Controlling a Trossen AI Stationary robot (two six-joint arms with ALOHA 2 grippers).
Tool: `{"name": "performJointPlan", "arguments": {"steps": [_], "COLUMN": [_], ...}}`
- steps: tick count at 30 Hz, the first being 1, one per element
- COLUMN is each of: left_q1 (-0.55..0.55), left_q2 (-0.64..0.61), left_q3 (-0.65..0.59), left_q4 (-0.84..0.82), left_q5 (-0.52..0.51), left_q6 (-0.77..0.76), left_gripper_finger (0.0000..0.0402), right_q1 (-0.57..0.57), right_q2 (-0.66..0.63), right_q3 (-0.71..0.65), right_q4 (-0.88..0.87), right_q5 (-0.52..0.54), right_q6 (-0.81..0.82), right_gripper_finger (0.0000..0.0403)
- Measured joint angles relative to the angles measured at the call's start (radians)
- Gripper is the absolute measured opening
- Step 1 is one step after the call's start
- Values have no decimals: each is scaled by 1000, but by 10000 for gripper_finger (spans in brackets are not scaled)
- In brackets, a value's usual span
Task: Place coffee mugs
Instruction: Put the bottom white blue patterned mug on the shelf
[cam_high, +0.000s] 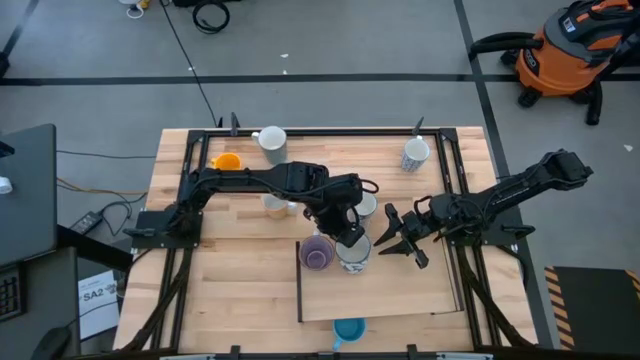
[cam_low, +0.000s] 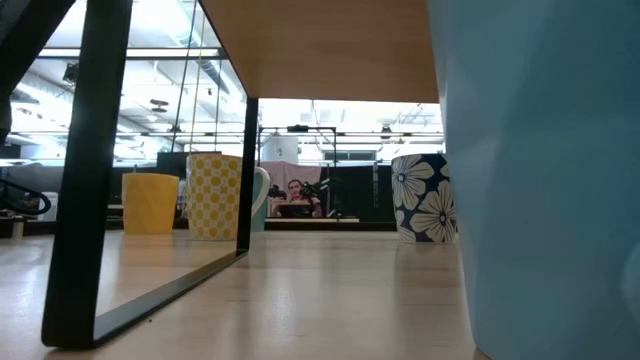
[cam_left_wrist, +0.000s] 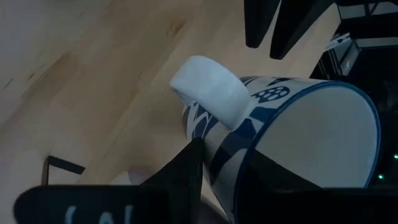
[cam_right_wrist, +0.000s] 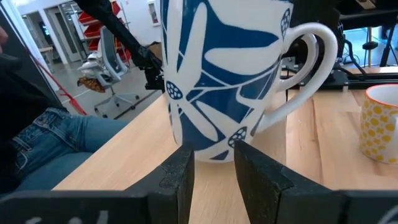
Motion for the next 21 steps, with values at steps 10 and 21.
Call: {"name": "performJointPlan", "arguments": {"steps": [10, 21], "left_q1": [-1, 17], "left_q2": [0, 0], "left_q3": [1, 2], "left_q4": [0, 2], "left_q5": [-16, -1], "left_q6": [3, 3], "left_gripper_finger": [115, 130], "right_q1": [0, 0], "right_q2": [0, 0], "right_q3": [0, 0], "right_q4": [0, 0], "right_q5": [-2, -4], "right_q6": [0, 0], "right_gripper_finger": [120, 120]}}
